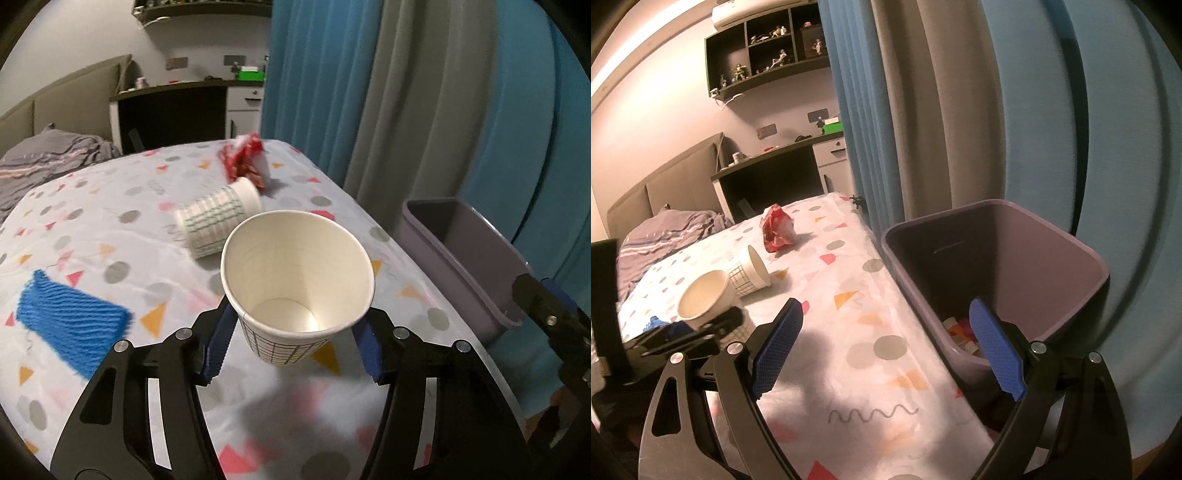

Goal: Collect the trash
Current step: 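Lift the grid cup with the left tool while the right tool moves toward the second grid cup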

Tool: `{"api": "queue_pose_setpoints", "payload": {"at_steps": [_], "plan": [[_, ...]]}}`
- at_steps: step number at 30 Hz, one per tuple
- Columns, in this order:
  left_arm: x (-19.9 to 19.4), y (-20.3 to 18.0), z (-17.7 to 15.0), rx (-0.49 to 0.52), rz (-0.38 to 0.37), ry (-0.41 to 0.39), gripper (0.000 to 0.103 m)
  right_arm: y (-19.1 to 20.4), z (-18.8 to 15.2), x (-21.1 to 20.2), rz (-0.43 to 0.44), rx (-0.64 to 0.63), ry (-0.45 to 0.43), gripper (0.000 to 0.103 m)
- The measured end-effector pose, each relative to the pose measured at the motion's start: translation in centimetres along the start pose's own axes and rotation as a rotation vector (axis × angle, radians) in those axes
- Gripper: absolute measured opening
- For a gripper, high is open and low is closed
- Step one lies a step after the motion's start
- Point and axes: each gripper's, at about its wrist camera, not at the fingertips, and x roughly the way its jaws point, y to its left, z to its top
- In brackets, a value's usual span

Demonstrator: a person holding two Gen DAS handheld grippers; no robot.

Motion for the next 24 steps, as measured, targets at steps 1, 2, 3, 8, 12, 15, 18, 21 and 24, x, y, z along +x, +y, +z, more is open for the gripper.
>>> {"api": "queue_pose_setpoints", "payload": {"at_steps": [1,2,3,8,12,15,18,21,24], "plan": [[-0.5,0.4,0.0,-0.008,0.006,-0.006,0.058,0.2,0.0,0.0,0.003,-0.002,0.001,0.088],[-1.0,0.8,-0.1,-0.015,0.013,-0.014,0.058,0.4,0.0,0.0,0.006,-0.005,0.002,0.088],[-1.5,1.3,-0.2,-0.022,0.025,-0.021,0.058,0.7,0.0,0.0,0.010,-0.008,0.003,0.088],[-3.5,3.7,-0.6,-0.052,0.072,-0.048,0.058,2.5,-0.1,-0.1,0.032,-0.036,0.009,0.088],[-5.3,6.3,-1.0,-0.080,0.122,-0.074,0.058,4.1,-0.1,-0.1,0.054,-0.061,0.015,0.088],[-6.5,8.9,-1.1,-0.110,0.185,-0.091,0.058,5.5,0.0,0.3,0.077,-0.082,0.022,0.088],[-7.4,11.4,-1.3,-0.149,0.232,-0.105,0.058,7.4,0.2,0.8,0.113,-0.116,0.028,0.089],[-8.1,14.0,-1.4,-0.198,0.272,-0.107,0.058,10.0,0.4,2.0,0.168,-0.167,0.037,0.095],[-8.5,15.9,-1.4,-0.232,0.299,-0.110,0.058,12.1,0.6,3.3,0.197,-0.208,0.042,0.097]]}}
